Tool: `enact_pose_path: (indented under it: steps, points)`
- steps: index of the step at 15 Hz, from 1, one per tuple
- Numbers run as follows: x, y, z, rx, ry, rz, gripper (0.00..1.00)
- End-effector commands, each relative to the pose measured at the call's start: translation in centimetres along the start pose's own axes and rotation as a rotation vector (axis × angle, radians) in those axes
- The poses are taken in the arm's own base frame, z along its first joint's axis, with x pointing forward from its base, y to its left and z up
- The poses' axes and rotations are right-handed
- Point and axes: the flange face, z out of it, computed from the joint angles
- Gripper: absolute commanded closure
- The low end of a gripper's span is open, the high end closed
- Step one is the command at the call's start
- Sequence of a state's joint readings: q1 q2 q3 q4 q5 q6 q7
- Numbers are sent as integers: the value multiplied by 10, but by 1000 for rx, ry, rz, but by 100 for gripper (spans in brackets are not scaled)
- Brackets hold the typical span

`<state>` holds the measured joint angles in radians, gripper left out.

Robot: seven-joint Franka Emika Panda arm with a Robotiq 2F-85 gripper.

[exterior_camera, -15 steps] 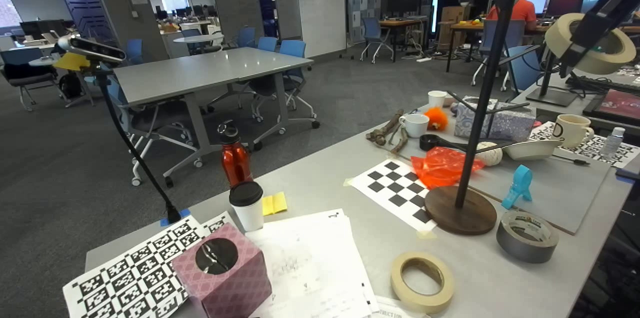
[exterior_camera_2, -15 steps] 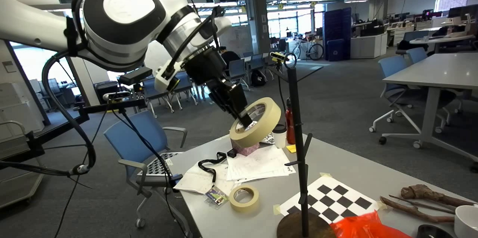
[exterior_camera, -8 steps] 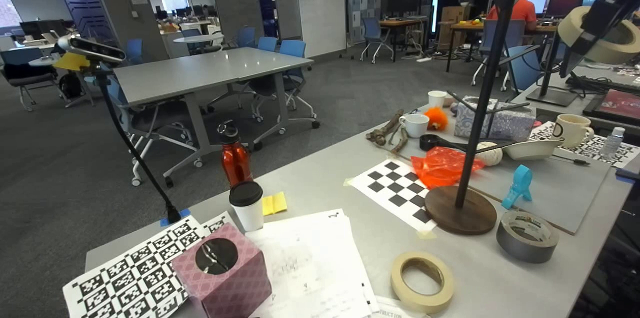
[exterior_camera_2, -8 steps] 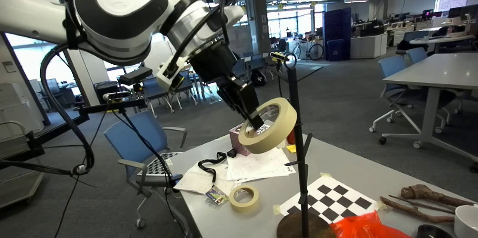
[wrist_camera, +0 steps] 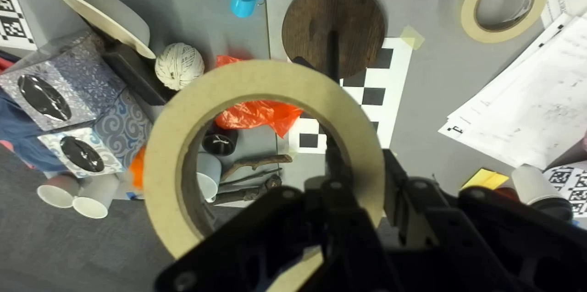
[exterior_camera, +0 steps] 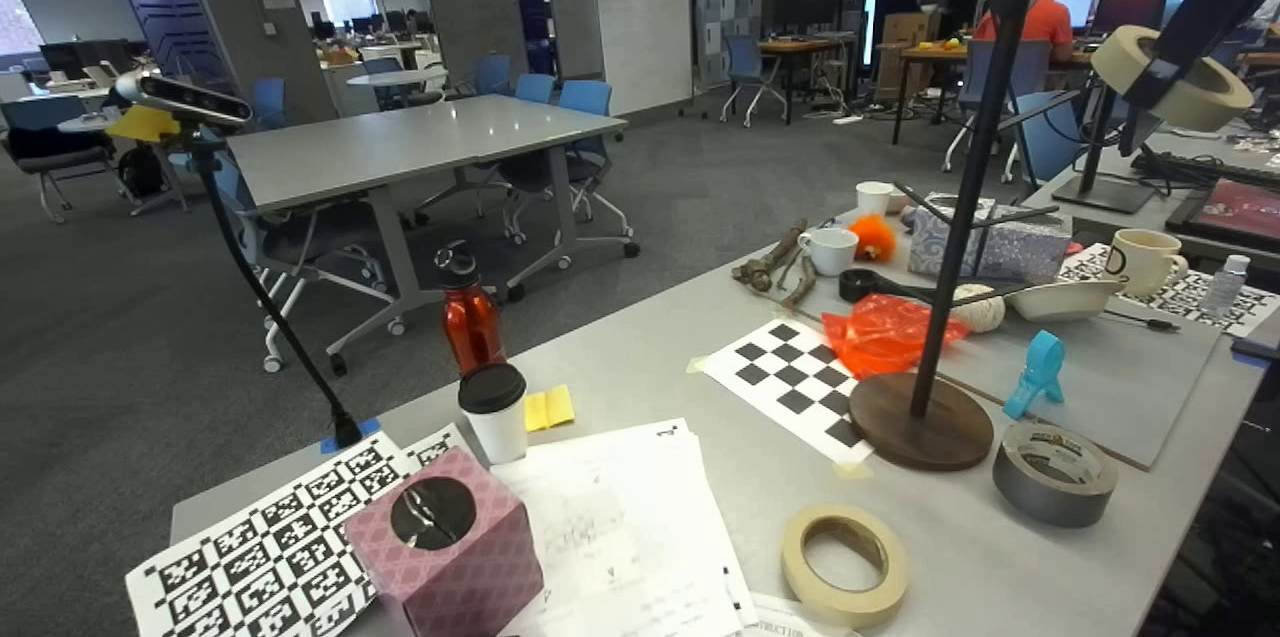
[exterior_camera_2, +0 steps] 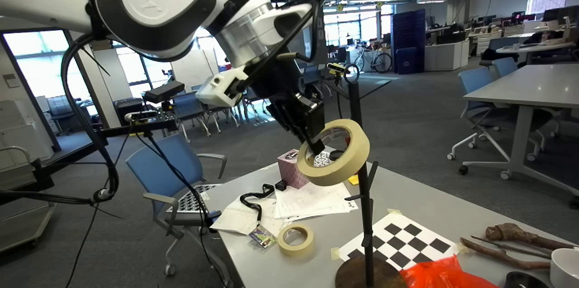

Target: Put the masking tape on the rack.

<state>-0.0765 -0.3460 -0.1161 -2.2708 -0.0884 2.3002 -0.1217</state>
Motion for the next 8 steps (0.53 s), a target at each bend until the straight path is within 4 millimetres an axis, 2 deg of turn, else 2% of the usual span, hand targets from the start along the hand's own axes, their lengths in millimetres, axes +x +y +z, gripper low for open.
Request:
enact_pose_path:
  steps: [1,8]
  points:
    - [16,4,7,68,18,-55,95]
    - [30,13,23,137,19,-102,95]
